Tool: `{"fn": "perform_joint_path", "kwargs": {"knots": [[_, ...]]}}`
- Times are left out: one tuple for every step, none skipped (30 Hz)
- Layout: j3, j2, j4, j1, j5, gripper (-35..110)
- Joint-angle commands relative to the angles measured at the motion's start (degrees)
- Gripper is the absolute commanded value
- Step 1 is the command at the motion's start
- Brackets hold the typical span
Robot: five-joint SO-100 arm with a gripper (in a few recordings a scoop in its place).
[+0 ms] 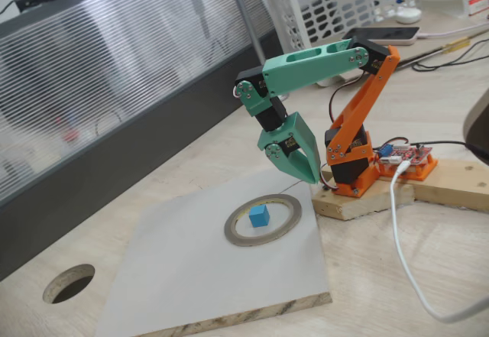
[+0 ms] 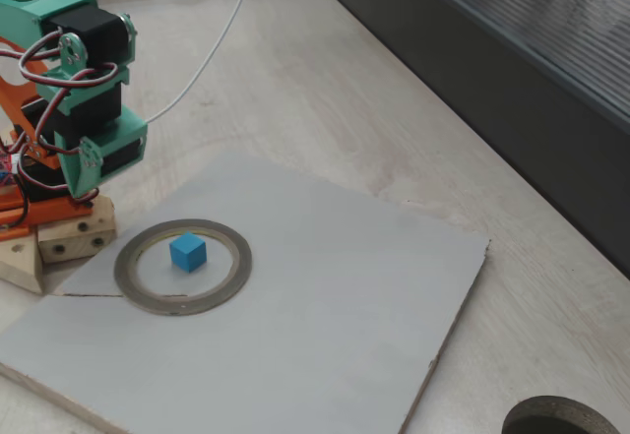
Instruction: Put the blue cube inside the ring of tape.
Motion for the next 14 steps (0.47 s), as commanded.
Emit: {"fn": "perform_joint_path", "kwargs": {"knots": [[0.3, 0.4, 1.9, 0.6, 0.6, 0], [0.3, 0.4, 1.9, 0.6, 0.7, 0], [0.3, 0.4, 1.9, 0.6, 0.7, 0], [0.3, 0.4, 1.9, 0.6, 0.7, 0], [0.3, 0.4, 1.9, 0.6, 0.7, 0], [0.3, 0.4, 1.9, 0.6, 0.7, 0], [0.3, 0.4, 1.9, 0.6, 0.7, 0], [0.3, 0.4, 1.9, 0.6, 0.7, 0], [0.3, 0.4, 1.9, 0.6, 0.7, 0], [0.3, 0.4, 1.9, 0.6, 0.7, 0], [0.3, 0.4, 1.9, 0.6, 0.7, 0], [0.3, 0.4, 1.9, 0.5, 0.7, 0], [0.3, 0.4, 1.9, 0.4, 0.7, 0], [0.3, 0.4, 1.9, 0.3, 0.7, 0]]}}
